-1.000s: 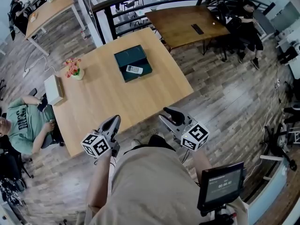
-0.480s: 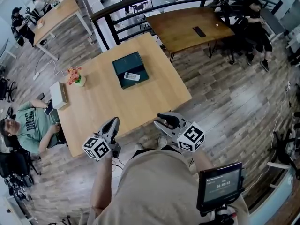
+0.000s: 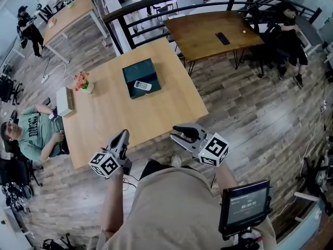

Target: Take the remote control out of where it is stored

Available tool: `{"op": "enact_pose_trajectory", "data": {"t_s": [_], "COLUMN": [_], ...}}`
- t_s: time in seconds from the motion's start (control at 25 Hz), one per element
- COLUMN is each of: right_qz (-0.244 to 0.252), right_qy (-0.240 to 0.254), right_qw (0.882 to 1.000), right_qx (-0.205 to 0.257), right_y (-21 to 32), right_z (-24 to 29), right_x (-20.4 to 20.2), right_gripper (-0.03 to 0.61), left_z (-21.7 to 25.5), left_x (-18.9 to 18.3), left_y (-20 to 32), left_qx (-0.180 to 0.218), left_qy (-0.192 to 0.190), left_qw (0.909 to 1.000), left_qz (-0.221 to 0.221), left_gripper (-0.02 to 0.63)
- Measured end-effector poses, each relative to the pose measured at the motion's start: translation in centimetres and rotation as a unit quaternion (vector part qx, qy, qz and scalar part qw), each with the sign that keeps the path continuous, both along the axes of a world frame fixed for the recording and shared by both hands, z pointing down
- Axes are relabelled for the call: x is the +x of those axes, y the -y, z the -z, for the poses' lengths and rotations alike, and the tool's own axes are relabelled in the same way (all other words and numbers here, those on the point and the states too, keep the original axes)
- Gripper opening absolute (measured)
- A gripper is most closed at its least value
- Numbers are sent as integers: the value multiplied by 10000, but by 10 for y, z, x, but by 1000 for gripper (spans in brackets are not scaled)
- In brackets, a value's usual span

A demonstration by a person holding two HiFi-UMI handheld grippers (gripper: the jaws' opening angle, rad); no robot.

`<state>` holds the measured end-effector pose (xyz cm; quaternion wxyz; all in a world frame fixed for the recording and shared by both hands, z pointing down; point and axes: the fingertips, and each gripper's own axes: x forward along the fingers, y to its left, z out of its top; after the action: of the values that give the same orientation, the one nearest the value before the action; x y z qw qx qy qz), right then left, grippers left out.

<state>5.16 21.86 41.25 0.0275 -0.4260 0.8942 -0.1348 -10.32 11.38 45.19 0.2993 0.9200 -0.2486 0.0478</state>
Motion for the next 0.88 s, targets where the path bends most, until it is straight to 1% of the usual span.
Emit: {"op": "enact_pose_trajectory", "data": {"t_s": [0.04, 0.08, 0.2, 0.24, 0.28, 0.36, 0.4, 0.44, 0.52, 0.6, 0.68, 0.72, 0.76, 0.8, 0.88], "right_qz": [119, 132, -319, -381, -294, 72, 135, 45, -371, -679, -864, -874, -776, -564, -26], "right_qy": [-21, -39, -89, -121, -174, -268, -280, -289, -357, -406, -452, -512, -596, -694, -902], "right_qw": [9999, 9999, 9993, 9991, 9994, 9996, 9995, 9995, 9986, 9969, 9952, 9949, 9952, 9960, 9958], "right_qx": [-38, -90, -161, -130, -82, -26, -46, -83, -105, -35, 20, 22, 2, -33, -132], "right_y": [-7, -10, -1, 2, 2, -8, -10, -7, 6, 19, 29, 31, 31, 28, 18], "right_z": [-4, -8, -15, -16, -17, -19, -21, -22, -20, -14, -8, -7, -9, -11, -17], "right_x": [1, 5, 22, 24, 23, 19, 22, 28, 43, 53, 60, 61, 59, 54, 37], "right_gripper": [103, 103, 103, 103, 103, 103, 103, 103, 103, 103, 102, 103, 103, 101, 101], "left_z": [0, 2, 7, 7, 5, 2, 2, 3, 6, 8, 11, 12, 11, 9, 3], "left_x": [3, 5, 9, 10, 11, 12, 13, 14, 16, 20, 25, 26, 25, 24, 21], "left_y": [-4, -7, -10, -10, -10, -11, -11, -10, -6, -2, 3, 5, 8, 12, 21], "left_qx": [-17, -10, 43, 37, 17, -21, -21, -4, 68, 153, 215, 236, 240, 216, 112], "left_qy": [-13, -17, 38, 59, 80, 126, 144, 158, 198, 241, 265, 276, 271, 242, 139], "left_qw": [10000, 10000, 10000, 10000, 10000, 9999, 9999, 9999, 9998, 9996, 9994, 9993, 9993, 9995, 9998], "left_qz": [5, 3, 4, 8, 8, 3, 3, 8, 25, 22, -7, -27, -46, -61, -76], "left_gripper": [3, 3, 3, 3, 3, 3, 3, 3, 3, 3, 3, 3, 3, 3, 3]}}
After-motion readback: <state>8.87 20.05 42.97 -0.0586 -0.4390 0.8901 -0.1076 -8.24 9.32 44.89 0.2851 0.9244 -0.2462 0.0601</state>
